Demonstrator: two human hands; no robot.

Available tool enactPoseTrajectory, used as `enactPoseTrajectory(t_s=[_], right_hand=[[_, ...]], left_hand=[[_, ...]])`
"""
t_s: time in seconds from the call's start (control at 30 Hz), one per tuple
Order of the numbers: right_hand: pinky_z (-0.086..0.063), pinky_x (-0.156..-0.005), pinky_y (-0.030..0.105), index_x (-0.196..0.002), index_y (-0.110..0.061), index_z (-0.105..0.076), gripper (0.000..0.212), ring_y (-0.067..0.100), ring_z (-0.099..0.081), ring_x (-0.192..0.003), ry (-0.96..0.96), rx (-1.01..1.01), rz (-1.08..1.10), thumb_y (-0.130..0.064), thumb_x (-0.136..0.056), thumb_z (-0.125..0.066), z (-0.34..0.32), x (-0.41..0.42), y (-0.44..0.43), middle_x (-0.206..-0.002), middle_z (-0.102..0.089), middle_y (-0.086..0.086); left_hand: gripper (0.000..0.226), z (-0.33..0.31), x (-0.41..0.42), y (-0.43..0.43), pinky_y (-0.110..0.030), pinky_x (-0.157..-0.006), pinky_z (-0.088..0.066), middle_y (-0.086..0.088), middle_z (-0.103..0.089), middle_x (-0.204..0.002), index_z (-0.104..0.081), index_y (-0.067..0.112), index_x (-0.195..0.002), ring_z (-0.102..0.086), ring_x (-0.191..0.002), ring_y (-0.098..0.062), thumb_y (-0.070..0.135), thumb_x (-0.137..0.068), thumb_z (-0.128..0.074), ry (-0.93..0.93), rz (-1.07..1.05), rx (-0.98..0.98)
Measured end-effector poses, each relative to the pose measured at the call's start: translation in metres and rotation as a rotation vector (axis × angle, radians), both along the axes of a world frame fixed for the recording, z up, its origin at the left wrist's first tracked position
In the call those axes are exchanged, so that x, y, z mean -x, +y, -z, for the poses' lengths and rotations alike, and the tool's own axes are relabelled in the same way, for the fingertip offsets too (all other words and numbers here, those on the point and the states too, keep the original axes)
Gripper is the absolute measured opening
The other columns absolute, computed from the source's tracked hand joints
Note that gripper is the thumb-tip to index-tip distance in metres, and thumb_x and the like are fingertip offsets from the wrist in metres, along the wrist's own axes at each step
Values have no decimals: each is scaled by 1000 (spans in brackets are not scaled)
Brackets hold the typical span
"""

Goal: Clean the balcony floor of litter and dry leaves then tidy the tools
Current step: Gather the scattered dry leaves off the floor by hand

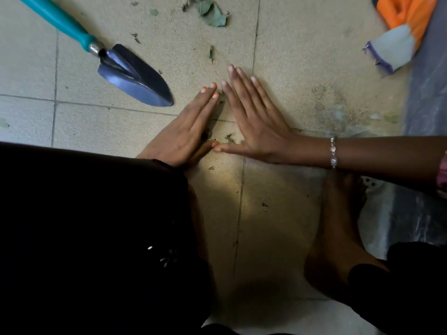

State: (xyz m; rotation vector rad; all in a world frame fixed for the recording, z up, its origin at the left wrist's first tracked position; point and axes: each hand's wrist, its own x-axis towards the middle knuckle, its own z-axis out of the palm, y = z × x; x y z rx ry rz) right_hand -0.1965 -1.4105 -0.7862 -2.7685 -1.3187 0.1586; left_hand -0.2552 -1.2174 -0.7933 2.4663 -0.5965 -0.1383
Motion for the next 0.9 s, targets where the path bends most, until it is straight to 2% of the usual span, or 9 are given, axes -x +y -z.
enactPoseTrajectory(t_s=[0.13,0.27,0.43,0.5,0.57,0.63,0.73,0.8,0.9], right_hand=[[-6,-119,42,-147,1,-14,97,30,-9,-145,-20,-42,88,-73,-86,-25,5,-35,18,-154,-11,23],[-5,-118,42,-148,-1,-12,88,26,-9,-145,-39,-66,189,-66,-89,-24,8,-52,25,-156,-11,17],[0,-118,43,-149,-5,-6,82,25,-2,-146,-40,-65,304,-59,-89,-18,12,-89,45,-157,-4,15],[0,-119,44,-149,-7,-3,79,24,1,-146,-12,-64,356,-57,-89,-15,10,-103,53,-158,0,13],[-1,-119,44,-150,-7,-4,79,23,1,-146,35,-132,387,-58,-91,-15,9,-114,61,-158,-1,12],[-3,-119,41,-149,-5,-8,80,23,-4,-146,126,-292,421,-59,-91,-23,8,-119,67,-157,-7,14],[-4,-119,35,-148,-4,-9,84,23,-5,-146,296,-478,417,-56,-90,-40,4,-107,64,-157,-9,16],[-1,-118,38,-149,-5,-6,98,24,-2,-146,262,-368,335,-66,-83,-45,2,-94,61,-157,-4,16],[1,-118,44,-149,-7,-5,114,26,-1,-146,98,-145,243,-83,-71,-38,5,-86,64,-157,-2,16]], left_hand=[[57,6,-31,-8,-50,-116,-18,-35,-13,-149,-12,-13,-142,-12,-142,-41,0,-94,-41,-149,-75,-20],[63,6,-56,-14,-46,-118,-13,-27,-6,-154,-9,-8,-145,-4,-144,-35,-5,-92,-42,-121,-214,-4],[73,9,-97,-17,-37,-119,-5,-30,0,-153,-5,-9,-145,1,-144,-39,-17,-80,-39,-39,-374,118],[71,1,-105,-19,-26,-117,-4,-29,-5,-153,-10,-10,-144,-3,-144,-36,-17,-79,-38,21,-434,246],[61,-6,-110,-17,-15,-115,-8,-26,-14,-152,-16,-10,-143,-13,-143,-24,-10,-86,-37,65,-525,448],[57,-14,-116,-11,-19,-116,-15,-20,-20,-153,-18,-5,-144,-20,-140,-13,1,-90,-35,153,-641,715],[48,-34,-119,3,-26,-114,-26,-7,-29,-152,-24,5,-145,-31,-139,-15,5,-98,-33,367,-819,1088],[40,-42,-122,14,-24,-112,-31,-2,-39,-146,-36,9,-139,-38,-134,-12,5,-101,-30,408,-853,1124],[31,-43,-127,32,-22,-108,-35,-1,-48,-139,-48,12,-127,-44,-130,-10,8,-101,-32,405,-878,1090]])
